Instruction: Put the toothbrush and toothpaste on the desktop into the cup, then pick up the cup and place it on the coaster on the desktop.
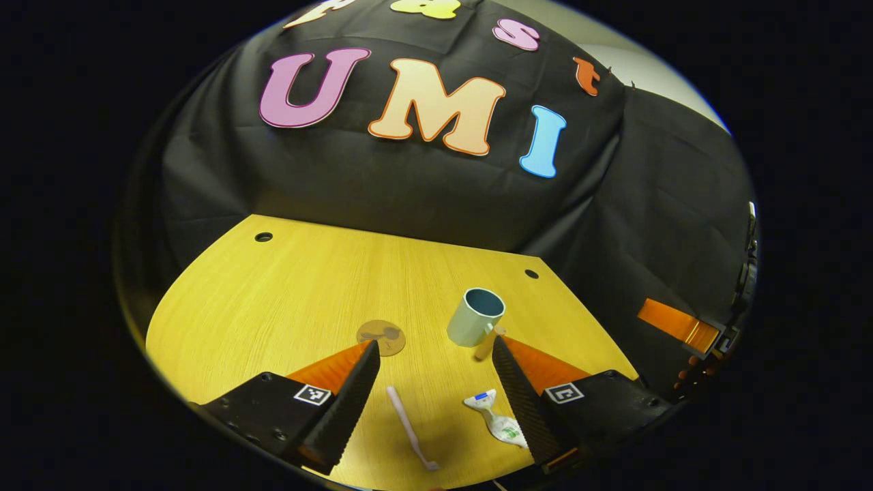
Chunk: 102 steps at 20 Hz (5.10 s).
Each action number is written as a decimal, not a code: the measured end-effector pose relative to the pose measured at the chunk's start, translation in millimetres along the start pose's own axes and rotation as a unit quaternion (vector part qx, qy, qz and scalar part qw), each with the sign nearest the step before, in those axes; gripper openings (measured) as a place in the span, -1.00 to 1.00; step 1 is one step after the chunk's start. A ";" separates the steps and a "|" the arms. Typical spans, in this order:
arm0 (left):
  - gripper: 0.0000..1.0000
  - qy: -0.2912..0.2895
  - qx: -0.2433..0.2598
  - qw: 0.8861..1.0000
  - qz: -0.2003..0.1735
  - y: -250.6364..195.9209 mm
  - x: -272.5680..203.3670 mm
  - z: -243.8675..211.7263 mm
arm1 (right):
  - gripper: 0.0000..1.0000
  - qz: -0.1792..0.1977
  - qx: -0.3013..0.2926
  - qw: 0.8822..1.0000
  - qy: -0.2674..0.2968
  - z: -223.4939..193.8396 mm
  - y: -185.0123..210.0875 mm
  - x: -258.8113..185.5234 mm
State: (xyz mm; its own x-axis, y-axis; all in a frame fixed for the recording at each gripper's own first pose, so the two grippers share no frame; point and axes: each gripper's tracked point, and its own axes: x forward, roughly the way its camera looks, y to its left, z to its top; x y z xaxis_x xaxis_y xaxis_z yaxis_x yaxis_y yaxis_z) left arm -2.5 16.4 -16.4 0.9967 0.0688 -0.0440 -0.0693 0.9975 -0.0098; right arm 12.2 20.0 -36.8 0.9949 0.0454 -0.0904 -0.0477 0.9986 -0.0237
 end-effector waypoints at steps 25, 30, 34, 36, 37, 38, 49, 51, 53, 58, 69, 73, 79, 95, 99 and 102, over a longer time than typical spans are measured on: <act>0.94 0.036 -0.012 0.996 0.076 57.9 -27.4 -31.5 | 0.97 0.068 -0.046 0.984 0.160 -86.7 47.5 33.5; 0.95 0.050 -0.026 0.992 0.115 91.1 -43.6 -45.8 | 0.90 0.111 -0.088 0.961 0.239 -136.6 87.4 41.2; 0.95 0.064 -0.046 0.987 0.138 115.3 -52.6 -59.9 | 0.90 0.129 -0.099 0.940 0.299 -179.6 108.9 44.7; 0.95 0.066 -0.053 0.986 0.146 125.1 -57.7 -63.2 | 0.90 0.128 -0.105 0.929 0.332 -199.5 113.5 44.0; 0.95 0.069 -0.054 0.985 0.149 128.8 -60.0 -64.9 | 0.90 0.126 -0.113 0.922 0.348 -208.6 114.9 43.4; 0.95 0.071 -0.054 0.984 0.153 134.0 -61.2 -67.6 | 0.99 0.124 -0.123 0.915 0.364 -216.5 114.8 41.0; 0.95 0.103 -0.056 0.978 0.173 174.0 -77.8 -92.8 | 0.62 0.080 -0.167 0.851 0.492 -260.5 102.3 39.5; 0.95 0.105 -0.065 0.976 0.178 178.6 -79.8 -95.3 | 0.32 0.071 -0.171 0.845 0.501 -263.6 99.5 40.6; 0.95 0.111 -0.071 0.974 0.184 184.9 -80.9 -99.5 | 0.33 0.063 -0.176 0.840 0.510 -265.5 96.7 40.6; 0.95 0.117 -0.065 0.973 0.190 195.6 -80.4 -100.5 | -0.10 0.051 -0.194 0.827 0.525 -270.6 90.7 42.1; 0.90 0.127 -0.067 0.974 0.173 186.0 -67.1 -103.8 | -0.65 0.047 -0.213 0.815 0.536 -273.0 89.5 42.5; 0.89 0.138 -0.065 0.974 0.165 179.3 -62.4 -105.2 | -0.78 0.072 -0.187 0.818 0.539 -275.3 90.5 43.1; 0.89 0.181 -0.062 0.970 0.147 155.4 -41.7 -110.5 | -0.78 0.099 -0.117 0.835 0.529 -269.1 89.1 42.2; 0.88 0.400 -0.050 0.903 0.152 83.2 27.6 -155.2 | -0.79 0.138 0.011 0.859 0.493 -238.5 49.8 14.2; 0.79 0.425 -0.057 0.892 0.144 69.0 42.6 -165.7 | -0.79 0.127 0.030 0.867 0.480 -225.0 28.3 20.0; 0.72 0.434 -0.061 0.886 0.152 67.7 52.3 -172.2 | -0.79 0.122 0.027 0.867 0.482 -225.5 13.1 20.5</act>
State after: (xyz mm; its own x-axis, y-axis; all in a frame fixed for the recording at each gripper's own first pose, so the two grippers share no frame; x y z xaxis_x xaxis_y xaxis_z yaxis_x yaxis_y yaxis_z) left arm 37.5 85.3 -191.4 0.5251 0.2457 -0.8148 -0.3870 0.9217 0.0285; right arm 11.9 27.7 -263.5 0.4184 0.2371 -0.8768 -0.2163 0.9636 0.1573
